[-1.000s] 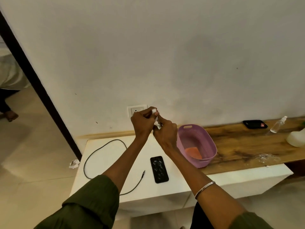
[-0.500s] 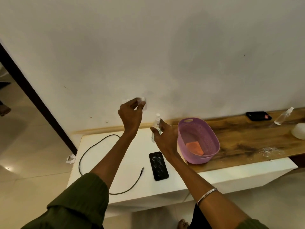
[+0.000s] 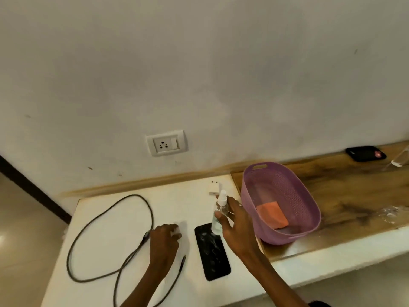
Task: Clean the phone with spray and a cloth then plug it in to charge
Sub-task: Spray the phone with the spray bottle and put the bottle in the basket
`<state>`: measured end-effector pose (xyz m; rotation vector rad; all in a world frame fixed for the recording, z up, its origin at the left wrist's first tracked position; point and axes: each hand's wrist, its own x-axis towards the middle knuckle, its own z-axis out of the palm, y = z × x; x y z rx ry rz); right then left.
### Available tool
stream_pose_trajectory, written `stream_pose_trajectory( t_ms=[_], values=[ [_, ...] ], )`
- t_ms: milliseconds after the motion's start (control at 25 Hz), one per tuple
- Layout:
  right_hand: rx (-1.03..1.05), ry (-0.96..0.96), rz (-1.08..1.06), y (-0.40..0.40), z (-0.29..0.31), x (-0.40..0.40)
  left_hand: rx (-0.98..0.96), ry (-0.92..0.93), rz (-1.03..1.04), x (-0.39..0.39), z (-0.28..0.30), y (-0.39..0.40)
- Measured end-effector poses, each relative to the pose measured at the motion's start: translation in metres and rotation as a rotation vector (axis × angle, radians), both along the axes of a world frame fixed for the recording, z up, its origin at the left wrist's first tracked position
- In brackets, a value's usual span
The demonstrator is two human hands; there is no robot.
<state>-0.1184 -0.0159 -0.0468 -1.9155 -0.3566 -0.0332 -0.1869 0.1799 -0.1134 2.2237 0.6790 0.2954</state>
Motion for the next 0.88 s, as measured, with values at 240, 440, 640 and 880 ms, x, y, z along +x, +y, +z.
stream_pose_trajectory(
  t_ms=[240,440,640,880],
  values=[
    [0.091,-0.026,0.080,-0.005,-0.023,-0.007,0.102,0.073,-0.075,0.001,-0.015,-0.006],
    [0.032,-0.118,0.130,-0.019,-0.023,-0.011,0.193,0.001,-0.335,-0.013,-0.007,-0.035],
    [-0.064,-0.137,0.125,-0.036,-0.029,-0.013,0.172,0.270,-0.653,-0.008,-0.016,-0.048],
    [-0.198,-0.127,0.067,-0.048,-0.033,-0.011,0.209,0.322,-0.702,-0.005,-0.027,-0.034]
  ],
)
